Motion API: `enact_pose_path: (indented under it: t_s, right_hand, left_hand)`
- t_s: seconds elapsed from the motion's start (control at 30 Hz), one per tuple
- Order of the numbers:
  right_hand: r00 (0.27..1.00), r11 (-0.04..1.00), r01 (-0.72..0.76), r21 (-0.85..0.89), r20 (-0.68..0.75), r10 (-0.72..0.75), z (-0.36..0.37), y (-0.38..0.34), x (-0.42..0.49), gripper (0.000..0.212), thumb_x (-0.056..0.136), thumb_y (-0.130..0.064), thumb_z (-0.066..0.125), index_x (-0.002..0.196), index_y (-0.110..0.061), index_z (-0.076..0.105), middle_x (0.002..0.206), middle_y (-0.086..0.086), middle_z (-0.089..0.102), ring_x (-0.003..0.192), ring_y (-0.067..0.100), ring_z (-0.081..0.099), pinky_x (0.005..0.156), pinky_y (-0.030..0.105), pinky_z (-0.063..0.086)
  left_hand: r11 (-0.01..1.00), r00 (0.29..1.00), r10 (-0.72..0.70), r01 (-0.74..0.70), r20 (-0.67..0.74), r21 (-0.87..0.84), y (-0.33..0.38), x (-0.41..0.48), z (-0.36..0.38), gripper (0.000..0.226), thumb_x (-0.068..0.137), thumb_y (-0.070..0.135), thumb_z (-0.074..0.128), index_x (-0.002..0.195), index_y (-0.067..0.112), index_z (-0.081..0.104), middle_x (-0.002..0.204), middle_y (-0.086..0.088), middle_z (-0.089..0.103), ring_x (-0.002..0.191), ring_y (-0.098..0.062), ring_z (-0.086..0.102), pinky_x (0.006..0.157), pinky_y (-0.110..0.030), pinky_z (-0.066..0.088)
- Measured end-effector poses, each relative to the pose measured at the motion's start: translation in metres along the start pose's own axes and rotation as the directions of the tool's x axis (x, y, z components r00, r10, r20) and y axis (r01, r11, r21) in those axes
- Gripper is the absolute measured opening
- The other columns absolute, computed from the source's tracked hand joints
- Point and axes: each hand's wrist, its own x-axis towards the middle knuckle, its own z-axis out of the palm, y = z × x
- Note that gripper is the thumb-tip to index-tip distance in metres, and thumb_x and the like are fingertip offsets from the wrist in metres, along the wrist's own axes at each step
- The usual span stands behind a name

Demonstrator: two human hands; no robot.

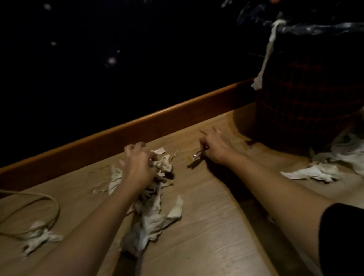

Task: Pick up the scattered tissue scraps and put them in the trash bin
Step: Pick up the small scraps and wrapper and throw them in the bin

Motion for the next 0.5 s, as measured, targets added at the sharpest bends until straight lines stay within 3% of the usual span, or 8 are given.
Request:
enact_pose_path:
  t_s: [0.07,0.13,0.2,0.27,0.33,0.43,0.5]
  right_hand:
    - [0.998,0.998,-0.055,0.032,0.024,0.054,0.013,-0.007,-0.001,0.02,0.084,0.001,0.056,0.076,-0.016,0.06,0.108,0.01,0.058,0.103,0.032,0.055,0.094,0.049,0.047]
    - [0.995,0.997,-0.079,0.023,-0.056,0.08,0.025,-0.012,-0.015,0.019,0.086,0.004,0.052,0.08,-0.013,0.058,0.098,0.01,0.057,0.089,0.027,0.056,0.082,0.041,0.052]
    - [0.985,0.998,-0.051,-0.023,-0.165,0.047,0.033,-0.017,-0.034,0.017,0.086,0.005,0.053,0.086,-0.011,0.058,0.095,0.005,0.053,0.086,0.021,0.053,0.076,0.033,0.049]
    - [0.98,0.999,-0.002,-0.034,-0.198,-0.005,0.039,-0.019,-0.053,0.019,0.085,0.007,0.054,0.087,-0.012,0.057,0.094,0.001,0.046,0.085,0.017,0.049,0.075,0.03,0.046]
    - [0.992,1.0,0.01,0.014,-0.125,-0.008,0.04,-0.017,-0.067,0.019,0.084,0.006,0.055,0.084,-0.014,0.057,0.094,0.004,0.052,0.084,0.018,0.052,0.072,0.027,0.045]
    - [0.996,0.978,-0.089,0.187,0.005,0.09,0.01,-0.009,-0.087,0.016,0.081,0.001,0.064,0.077,-0.014,0.062,0.087,0.006,0.062,0.084,0.02,0.059,0.074,0.03,0.049]
    - [0.988,0.945,-0.144,0.293,-0.015,0.155,-0.027,0.005,-0.105,0.01,0.078,0.002,0.067,0.075,-0.008,0.067,0.08,0.009,0.064,0.08,0.021,0.061,0.074,0.033,0.049]
  left_hand:
    - [0.993,0.98,-0.113,0.117,0.161,-0.017,-0.023,-0.002,-0.001,0.018,0.073,0.018,0.072,0.09,0.022,0.07,0.144,-0.014,0.037,0.135,-0.037,0.025,0.109,-0.055,0.026]
    - [0.975,0.95,-0.134,0.177,0.283,-0.134,-0.032,-0.014,0.003,0.015,0.072,0.008,0.071,0.084,0.016,0.07,0.123,-0.016,0.058,0.121,-0.035,0.047,0.105,-0.047,0.038]
    - [0.959,0.966,-0.125,0.176,0.226,-0.222,-0.025,-0.028,0.008,0.017,0.073,-0.003,0.065,0.081,0.011,0.069,0.097,-0.014,0.069,0.096,-0.028,0.061,0.09,-0.04,0.048]
    - [0.951,0.981,-0.161,0.183,0.104,-0.249,-0.01,-0.043,0.012,0.023,0.076,-0.011,0.057,0.081,0.009,0.068,0.083,-0.01,0.067,0.081,-0.023,0.06,0.075,-0.034,0.047]
    - [0.955,0.988,-0.141,0.151,0.056,-0.255,0.003,-0.057,0.015,0.026,0.078,-0.014,0.054,0.084,0.007,0.068,0.08,-0.007,0.064,0.079,-0.022,0.06,0.066,-0.029,0.043]
    - [0.956,0.995,-0.067,0.085,0.071,-0.281,0.011,-0.07,0.013,0.024,0.075,-0.011,0.058,0.087,0.005,0.069,0.088,-0.013,0.071,0.08,-0.024,0.064,0.065,-0.03,0.048]
    - [0.943,0.999,-0.038,0.048,0.037,-0.33,0.015,-0.078,0.003,0.02,0.074,-0.008,0.059,0.085,0.006,0.069,0.087,-0.015,0.072,0.08,-0.027,0.065,0.066,-0.029,0.048]
